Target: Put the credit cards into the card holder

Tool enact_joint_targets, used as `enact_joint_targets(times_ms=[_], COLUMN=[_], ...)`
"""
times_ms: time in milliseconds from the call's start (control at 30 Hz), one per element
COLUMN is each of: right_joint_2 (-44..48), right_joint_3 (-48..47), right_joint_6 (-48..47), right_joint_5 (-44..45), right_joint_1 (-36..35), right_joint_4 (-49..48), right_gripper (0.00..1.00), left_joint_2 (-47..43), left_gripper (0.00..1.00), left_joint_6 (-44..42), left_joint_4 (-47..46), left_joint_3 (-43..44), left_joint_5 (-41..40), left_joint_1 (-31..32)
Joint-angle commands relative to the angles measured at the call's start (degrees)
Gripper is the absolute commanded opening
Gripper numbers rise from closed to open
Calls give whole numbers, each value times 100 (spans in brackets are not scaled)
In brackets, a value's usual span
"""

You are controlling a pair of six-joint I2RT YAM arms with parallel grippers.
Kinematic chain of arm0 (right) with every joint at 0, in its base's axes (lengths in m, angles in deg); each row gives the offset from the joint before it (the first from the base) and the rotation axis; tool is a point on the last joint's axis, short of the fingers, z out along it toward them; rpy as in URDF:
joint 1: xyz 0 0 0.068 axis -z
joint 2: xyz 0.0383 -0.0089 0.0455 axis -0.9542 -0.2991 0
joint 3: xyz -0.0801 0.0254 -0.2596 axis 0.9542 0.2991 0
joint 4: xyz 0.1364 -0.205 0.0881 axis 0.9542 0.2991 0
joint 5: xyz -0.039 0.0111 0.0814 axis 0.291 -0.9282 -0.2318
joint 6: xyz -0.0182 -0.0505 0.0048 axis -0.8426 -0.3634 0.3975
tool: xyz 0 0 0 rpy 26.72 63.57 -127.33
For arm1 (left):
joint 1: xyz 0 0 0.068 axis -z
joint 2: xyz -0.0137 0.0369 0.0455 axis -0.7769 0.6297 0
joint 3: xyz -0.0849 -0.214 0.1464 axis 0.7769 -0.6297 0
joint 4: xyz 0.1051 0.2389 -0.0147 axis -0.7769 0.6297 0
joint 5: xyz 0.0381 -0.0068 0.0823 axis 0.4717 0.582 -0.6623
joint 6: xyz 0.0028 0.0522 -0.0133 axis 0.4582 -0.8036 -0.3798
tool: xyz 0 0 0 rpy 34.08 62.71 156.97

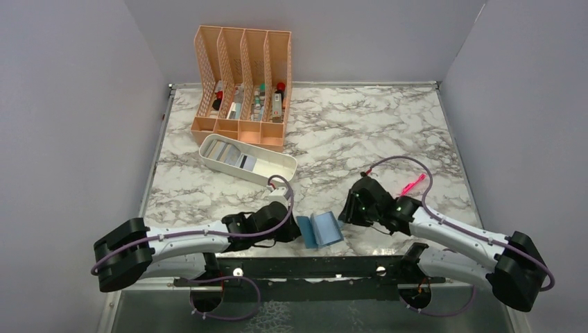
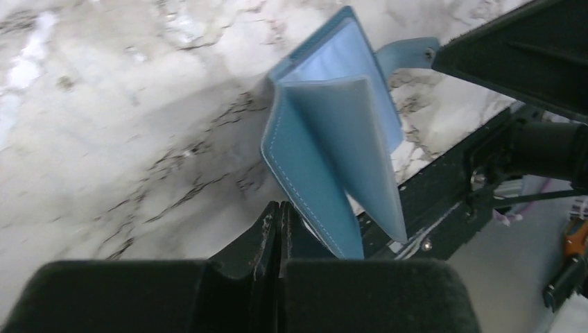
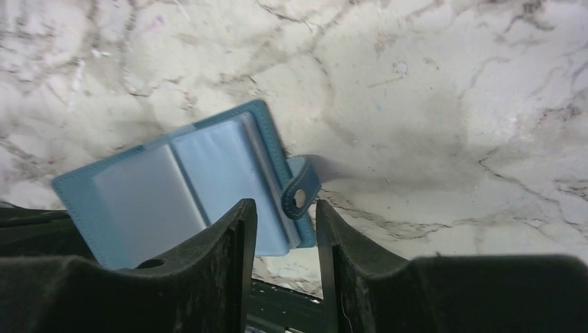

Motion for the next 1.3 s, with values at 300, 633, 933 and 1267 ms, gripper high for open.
enact_joint_targets(times_ms=[300,633,933,1267], right_joint_2=[290,70,34,21], right_joint_3=[-536,-8,398,427], right_joint_6=[-325,-668,-674,-715], right_joint_5=[1181,72,-614,-909], right_joint_1=[27,930,1031,1031], right_joint_4=[557,-214,-774,-954], right_gripper=[36,30,29,29], left_joint_2=[1468,2294,2637,2787], left_gripper=[10,13,14,18], left_joint_6=[-853,-1276,-1469,-1592], left_joint_4=[-1494,-1291,-1024,-694], left_joint_3=[1172,1546,1673,1880], left_joint_5=[881,671,456,466], left_joint_1=[-1,-4,-2,-2])
